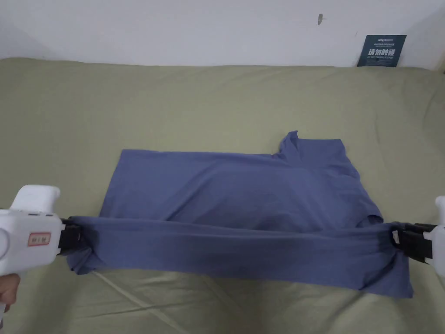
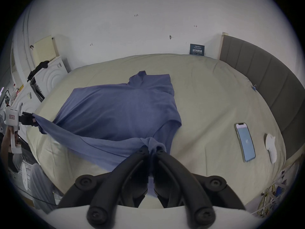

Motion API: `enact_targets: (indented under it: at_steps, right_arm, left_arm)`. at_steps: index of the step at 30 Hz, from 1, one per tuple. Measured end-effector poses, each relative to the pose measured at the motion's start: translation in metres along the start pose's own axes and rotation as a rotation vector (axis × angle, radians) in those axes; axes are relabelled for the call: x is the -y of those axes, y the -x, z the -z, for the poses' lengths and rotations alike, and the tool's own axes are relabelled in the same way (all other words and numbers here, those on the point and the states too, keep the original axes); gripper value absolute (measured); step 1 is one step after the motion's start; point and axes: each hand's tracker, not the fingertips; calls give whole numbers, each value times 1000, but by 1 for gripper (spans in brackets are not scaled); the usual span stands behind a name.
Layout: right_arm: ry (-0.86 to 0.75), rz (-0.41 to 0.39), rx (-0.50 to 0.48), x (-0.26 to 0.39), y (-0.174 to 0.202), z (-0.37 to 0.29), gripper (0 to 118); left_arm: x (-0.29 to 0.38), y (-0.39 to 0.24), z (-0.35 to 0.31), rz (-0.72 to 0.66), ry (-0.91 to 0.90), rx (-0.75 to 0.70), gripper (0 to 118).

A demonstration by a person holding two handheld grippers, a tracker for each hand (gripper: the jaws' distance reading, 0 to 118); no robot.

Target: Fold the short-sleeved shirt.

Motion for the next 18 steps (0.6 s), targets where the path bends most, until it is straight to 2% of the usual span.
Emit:
enact_targets:
  at_steps: [8, 16, 17, 18]
  right_arm:
    - [86, -41, 26, -39, -2, 73, 8]
    - [134, -7, 32, -48, -9, 119, 10]
    - [135, 4, 29, -48, -9, 119, 36]
    - [130, 27, 27, -47, -9, 117, 75]
  left_arm:
    - [-48, 0, 66, 7, 52, -19, 1]
    - [-57, 2, 108, -8, 108, -14, 2]
    - [-56, 4, 109, -24, 107, -12, 13]
    - [-55, 6, 107, -72, 95, 0, 43]
